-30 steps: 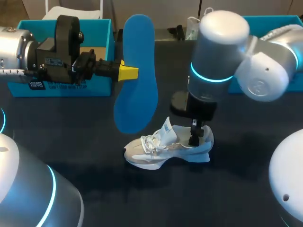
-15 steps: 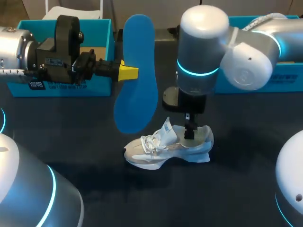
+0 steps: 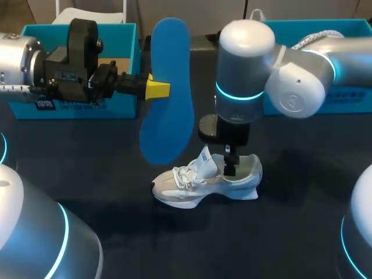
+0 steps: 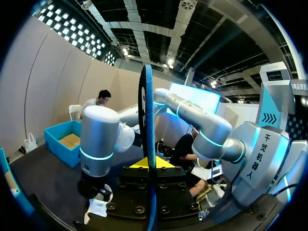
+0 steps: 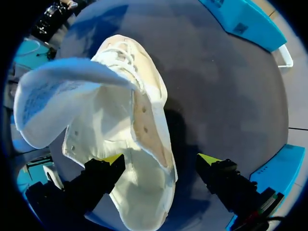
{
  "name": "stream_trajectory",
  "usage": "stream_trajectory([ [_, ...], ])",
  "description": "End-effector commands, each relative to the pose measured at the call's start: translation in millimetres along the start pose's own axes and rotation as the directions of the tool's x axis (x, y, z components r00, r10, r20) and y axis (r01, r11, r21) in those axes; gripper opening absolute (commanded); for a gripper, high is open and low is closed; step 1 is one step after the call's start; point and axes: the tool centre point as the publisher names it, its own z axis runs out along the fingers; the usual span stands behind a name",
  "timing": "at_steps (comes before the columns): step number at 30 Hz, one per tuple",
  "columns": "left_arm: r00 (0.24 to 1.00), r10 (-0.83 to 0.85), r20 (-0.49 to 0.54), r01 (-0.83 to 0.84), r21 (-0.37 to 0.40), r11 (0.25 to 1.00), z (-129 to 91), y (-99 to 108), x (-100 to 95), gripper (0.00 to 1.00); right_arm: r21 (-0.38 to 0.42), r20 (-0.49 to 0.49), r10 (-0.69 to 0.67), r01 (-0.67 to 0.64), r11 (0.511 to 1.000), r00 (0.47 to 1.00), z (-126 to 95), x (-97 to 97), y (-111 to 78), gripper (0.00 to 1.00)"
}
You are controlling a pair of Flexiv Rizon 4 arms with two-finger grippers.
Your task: Take the shoe out of the shoebox, open the shoe tongue, remove and reinsert the insole, then place the shoe into the shoebox
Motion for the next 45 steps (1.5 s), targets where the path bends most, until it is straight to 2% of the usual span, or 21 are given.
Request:
stream_trajectory([
  [1,1.000,0.000,-0.002,0.000,0.000,1.000,1.8,-0.4,-1.5,0.00,0.005,-0.013,-0.003,0.003,1.000,1.000,7.9,-1.5,2.1,0.87],
  [3,1.000,0.000,-0.002,0.000,0.000,1.000,1.8,-0.4,-1.5,0.00,0.005,-0.017,-0.005,0.005,1.000,1.000,9.6,-1.7,2.3,0.85],
  [4,1.000,0.000,-0.002,0.000,0.000,1.000,1.8,-0.4,-1.5,0.00,0.005,-0.023,-0.004,0.004,1.000,1.000,10.9,-2.1,2.0,0.73],
  [5,1.000,0.000,-0.002,0.000,0.000,1.000,1.8,-0.4,-1.5,0.00,0.009,-0.027,-0.004,0.005,1.000,1.000,11.5,-2.2,1.8,0.47],
  [7,1.000,0.000,-0.002,0.000,0.000,1.000,1.8,-0.4,-1.5,0.00,0.012,-0.030,-0.005,0.006,1.000,1.000,12.2,-2.4,1.5,0.18],
  [8,1.000,0.000,-0.002,0.000,0.000,1.000,1.8,-0.4,-1.5,0.00,0.011,-0.031,-0.006,0.007,1.000,1.000,12.3,-2.4,1.5,0.09],
  [10,1.000,0.000,-0.002,0.000,0.000,1.000,1.8,-0.4,-1.5,0.00,0.013,-0.033,-0.008,0.008,1.000,0.999,12.8,-2.4,1.5,0.01],
  [24,1.000,0.000,-0.002,0.000,0.000,1.000,1.8,-0.4,-1.5,0.00,0.034,-0.059,0.005,-0.003,0.999,0.998,1.3,9.8,2.6,0.00],
  [36,1.000,0.000,-0.002,0.000,0.000,1.000,1.8,-0.4,-1.5,0.00,0.012,-0.031,0.239,-0.238,0.971,0.971,-33.7,37.4,2.7,0.00],
  [41,1.000,0.000,-0.002,0.000,0.000,1.000,1.8,-0.4,-1.5,0.00,-0.042,-0.023,0.408,-0.409,0.912,0.913,-48.8,50.1,6.2,0.00],
  [43,1.000,0.000,-0.002,0.000,0.000,1.000,1.8,-0.4,-1.5,0.00,-0.067,-0.047,0.536,-0.538,0.841,0.843,-54.0,55.1,7.0,0.00],
  [45,1.000,0.000,-0.002,0.000,0.000,1.000,1.8,-0.4,-1.5,0.00,-0.084,-0.046,0.600,-0.602,0.794,0.799,-59.2,59.9,9.2,0.00],
])
